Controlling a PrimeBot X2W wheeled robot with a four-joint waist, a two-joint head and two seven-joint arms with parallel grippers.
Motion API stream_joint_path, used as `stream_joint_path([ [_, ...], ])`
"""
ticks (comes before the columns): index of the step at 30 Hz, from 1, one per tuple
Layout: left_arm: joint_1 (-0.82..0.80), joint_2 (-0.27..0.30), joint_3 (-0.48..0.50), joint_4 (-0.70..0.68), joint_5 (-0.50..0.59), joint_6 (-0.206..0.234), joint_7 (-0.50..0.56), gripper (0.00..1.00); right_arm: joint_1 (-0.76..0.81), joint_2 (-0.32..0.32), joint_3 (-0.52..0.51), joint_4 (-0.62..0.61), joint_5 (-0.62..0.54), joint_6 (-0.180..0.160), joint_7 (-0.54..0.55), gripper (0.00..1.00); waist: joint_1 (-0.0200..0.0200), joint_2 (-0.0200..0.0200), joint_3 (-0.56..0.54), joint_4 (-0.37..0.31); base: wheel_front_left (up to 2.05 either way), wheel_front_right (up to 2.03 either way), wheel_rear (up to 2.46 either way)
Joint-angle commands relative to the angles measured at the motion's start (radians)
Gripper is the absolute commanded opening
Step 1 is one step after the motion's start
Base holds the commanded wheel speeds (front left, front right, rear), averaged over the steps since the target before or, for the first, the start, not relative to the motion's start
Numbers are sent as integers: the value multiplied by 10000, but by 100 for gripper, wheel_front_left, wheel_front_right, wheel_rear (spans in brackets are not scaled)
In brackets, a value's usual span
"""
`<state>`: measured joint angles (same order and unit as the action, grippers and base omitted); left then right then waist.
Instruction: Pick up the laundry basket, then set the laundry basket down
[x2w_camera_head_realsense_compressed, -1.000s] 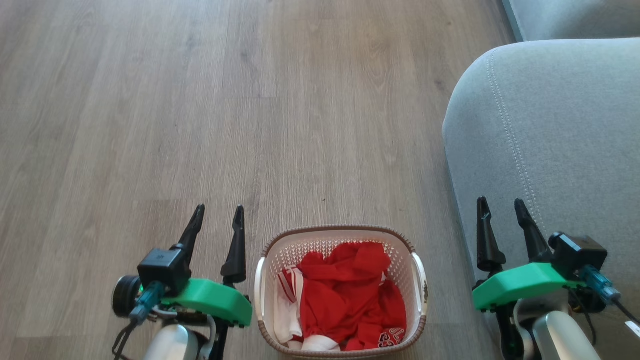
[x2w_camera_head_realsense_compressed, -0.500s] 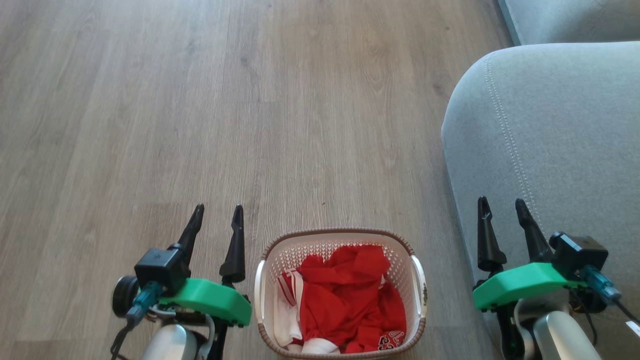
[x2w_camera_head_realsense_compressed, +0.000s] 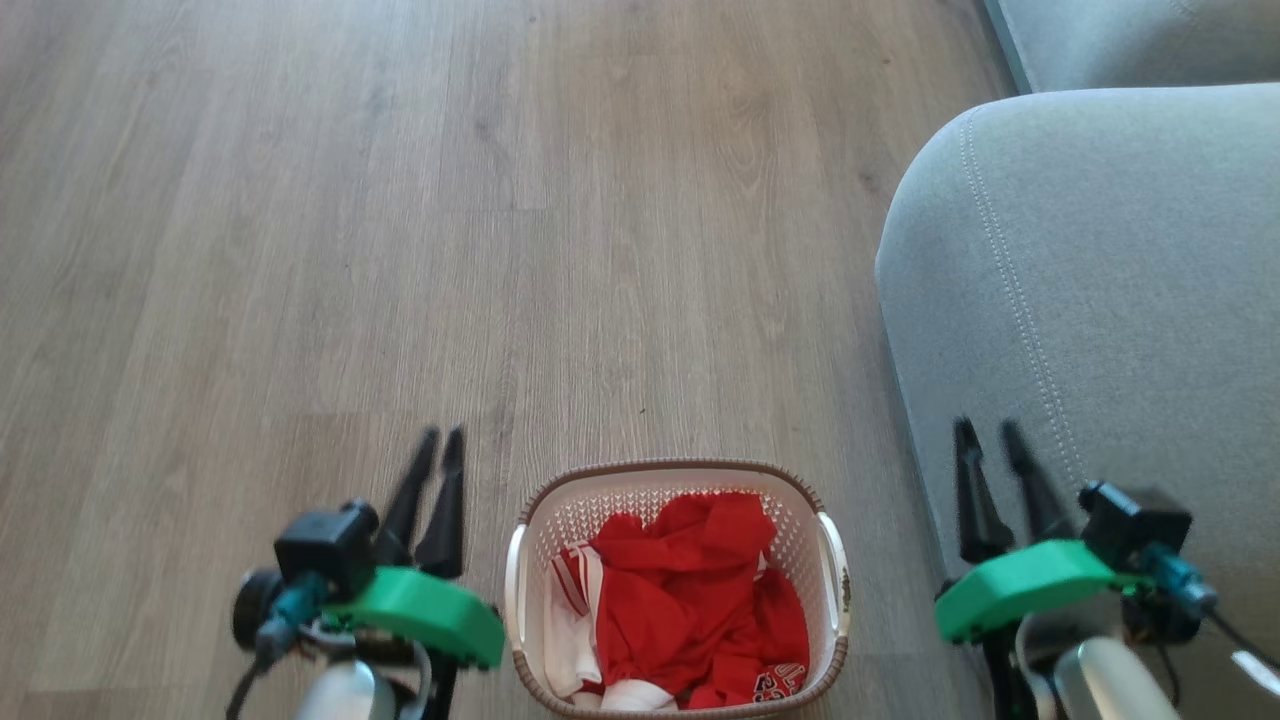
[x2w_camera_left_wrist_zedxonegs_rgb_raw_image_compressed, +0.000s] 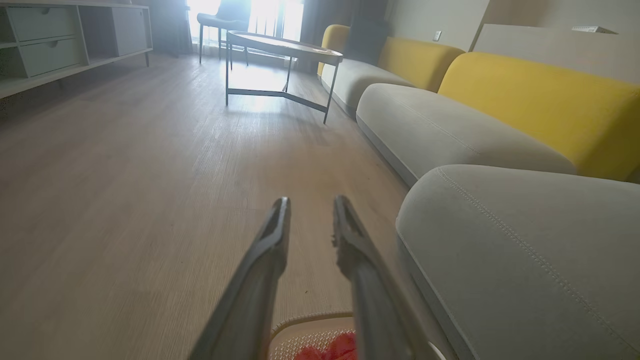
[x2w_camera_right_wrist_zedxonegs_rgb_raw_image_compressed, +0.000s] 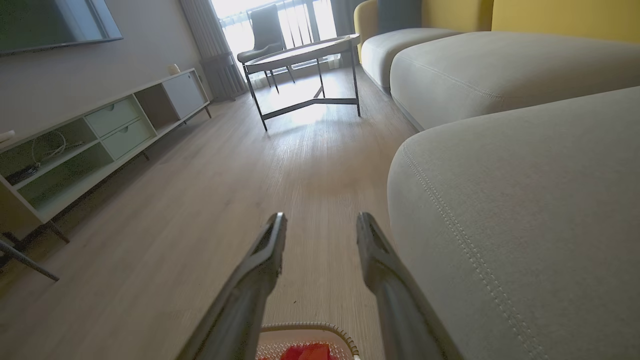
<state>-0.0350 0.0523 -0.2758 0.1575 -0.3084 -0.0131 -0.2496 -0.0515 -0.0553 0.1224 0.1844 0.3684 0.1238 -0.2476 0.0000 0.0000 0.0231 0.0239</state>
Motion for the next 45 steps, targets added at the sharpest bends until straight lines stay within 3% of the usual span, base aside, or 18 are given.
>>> stream_joint_path([
  [1,18,0,-8,35,-15,-2,10,0,17,0,9,32,16,0,0,0,0,0,0,0,0,0,0],
  [45,-119,203,1038,507,-4770,-409,1042,0,-90,-174,-529,406,4548,24,1042,0,0,0,-70,-84,0,0,0],
])
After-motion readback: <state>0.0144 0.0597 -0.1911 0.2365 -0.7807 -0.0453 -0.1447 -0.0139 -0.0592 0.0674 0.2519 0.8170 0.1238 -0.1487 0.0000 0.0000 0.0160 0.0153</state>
